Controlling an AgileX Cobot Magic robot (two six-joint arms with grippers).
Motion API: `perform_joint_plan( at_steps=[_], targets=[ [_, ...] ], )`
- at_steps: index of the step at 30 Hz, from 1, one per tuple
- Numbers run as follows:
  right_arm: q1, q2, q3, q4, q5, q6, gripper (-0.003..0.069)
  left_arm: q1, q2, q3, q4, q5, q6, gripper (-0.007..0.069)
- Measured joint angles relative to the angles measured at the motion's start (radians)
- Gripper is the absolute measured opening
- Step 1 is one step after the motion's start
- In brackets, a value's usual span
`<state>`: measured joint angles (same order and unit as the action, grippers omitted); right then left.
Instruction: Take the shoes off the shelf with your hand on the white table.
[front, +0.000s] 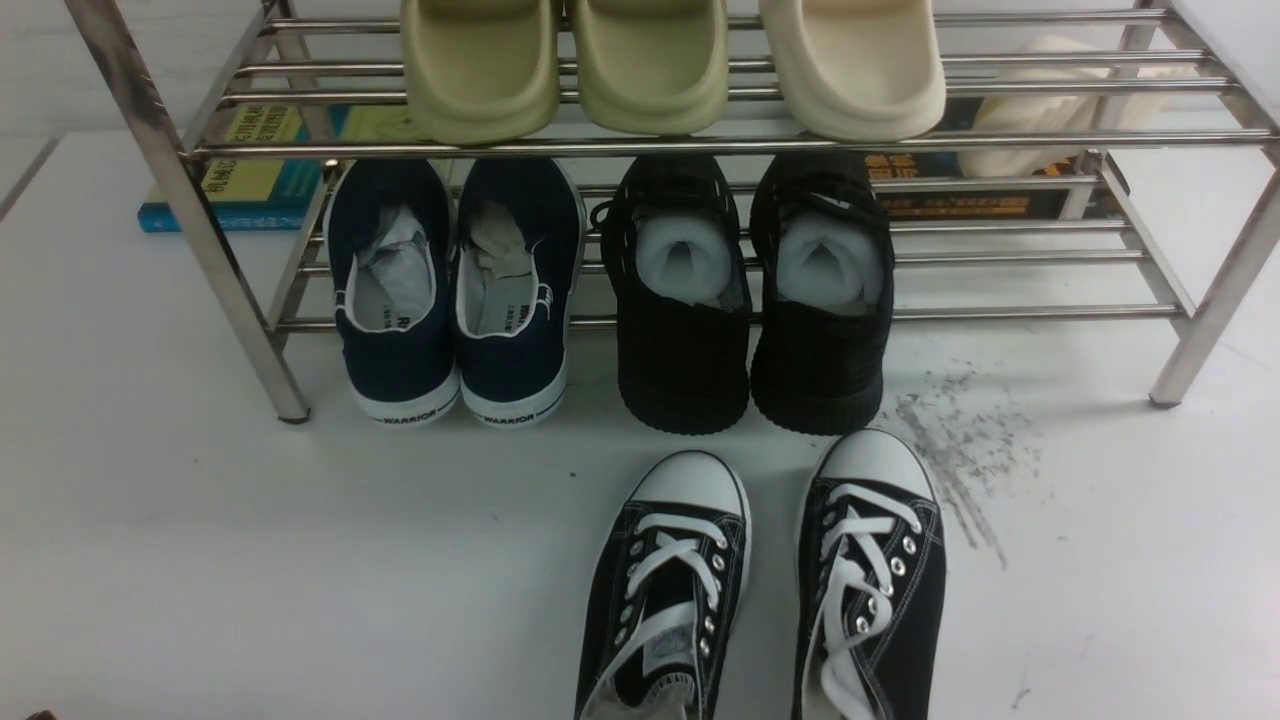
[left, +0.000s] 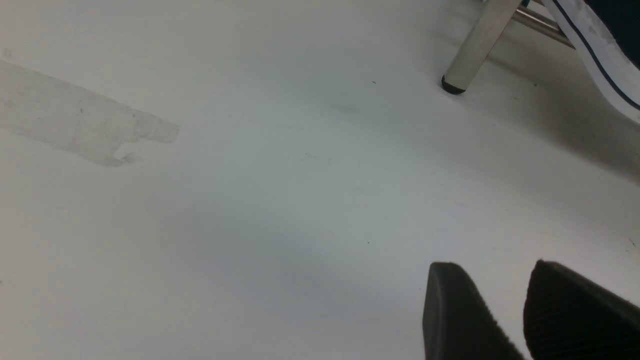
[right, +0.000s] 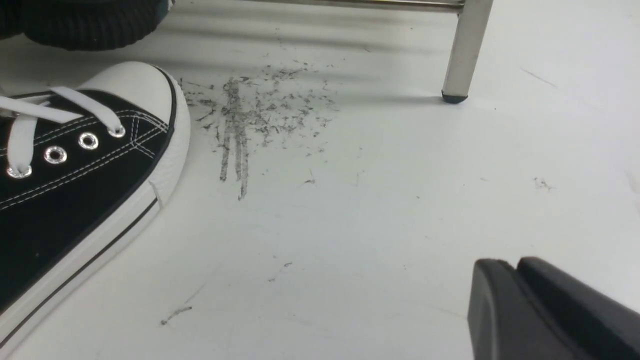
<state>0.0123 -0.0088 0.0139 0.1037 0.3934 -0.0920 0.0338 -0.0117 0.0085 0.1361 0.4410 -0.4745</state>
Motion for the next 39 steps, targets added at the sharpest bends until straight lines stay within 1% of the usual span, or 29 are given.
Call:
perform_joint_plan(
  at_steps=[39],
  targets=[
    [0.000,0.000,0.000,0.000,0.000,0.000,0.0117,0.000,0.000,0.000,0.000,0.000,0.000,0.0242]
  ],
)
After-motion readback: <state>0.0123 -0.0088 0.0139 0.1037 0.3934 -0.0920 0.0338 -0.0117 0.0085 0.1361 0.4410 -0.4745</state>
